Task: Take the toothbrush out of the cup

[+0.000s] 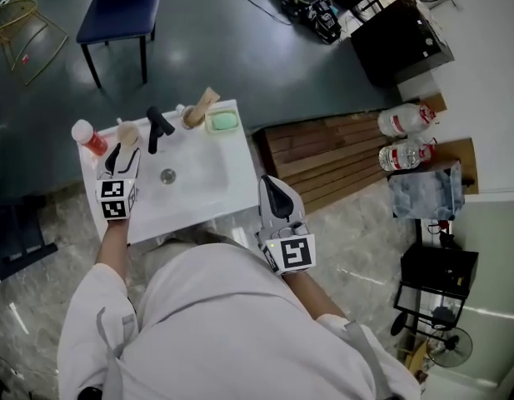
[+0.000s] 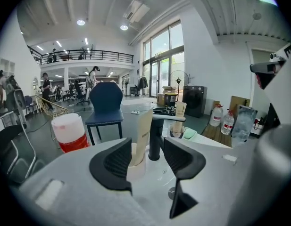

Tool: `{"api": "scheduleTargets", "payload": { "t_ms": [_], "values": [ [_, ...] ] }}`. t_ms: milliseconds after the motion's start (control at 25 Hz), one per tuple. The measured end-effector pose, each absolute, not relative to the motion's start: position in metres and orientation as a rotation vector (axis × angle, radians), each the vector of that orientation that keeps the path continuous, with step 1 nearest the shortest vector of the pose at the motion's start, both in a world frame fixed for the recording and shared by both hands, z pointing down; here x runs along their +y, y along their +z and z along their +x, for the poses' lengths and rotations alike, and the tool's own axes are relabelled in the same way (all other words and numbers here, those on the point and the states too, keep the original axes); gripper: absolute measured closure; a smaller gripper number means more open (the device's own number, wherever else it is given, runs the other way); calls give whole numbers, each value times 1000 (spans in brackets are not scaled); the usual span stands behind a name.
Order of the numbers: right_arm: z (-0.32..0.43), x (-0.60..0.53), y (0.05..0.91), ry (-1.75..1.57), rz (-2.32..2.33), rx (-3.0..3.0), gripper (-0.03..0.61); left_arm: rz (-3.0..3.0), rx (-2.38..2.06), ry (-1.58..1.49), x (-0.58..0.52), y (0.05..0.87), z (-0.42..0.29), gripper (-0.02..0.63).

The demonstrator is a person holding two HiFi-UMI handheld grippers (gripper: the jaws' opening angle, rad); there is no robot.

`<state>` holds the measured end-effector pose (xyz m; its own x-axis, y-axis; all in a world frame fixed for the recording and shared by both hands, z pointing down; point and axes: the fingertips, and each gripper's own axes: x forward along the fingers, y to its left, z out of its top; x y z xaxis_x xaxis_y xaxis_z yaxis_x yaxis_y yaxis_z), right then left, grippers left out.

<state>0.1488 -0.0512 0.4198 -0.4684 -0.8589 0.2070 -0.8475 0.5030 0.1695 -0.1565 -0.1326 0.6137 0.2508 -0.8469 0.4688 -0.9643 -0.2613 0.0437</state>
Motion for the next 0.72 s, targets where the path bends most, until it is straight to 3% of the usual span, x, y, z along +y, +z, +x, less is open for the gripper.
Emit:
{"api": "scheduleTargets", "payload": {
  "t_ms": [720],
  "values": [
    [188, -55, 422, -46, 1548, -2361, 575, 2138, -1636, 582, -174, 661, -164, 391]
  ]
}}
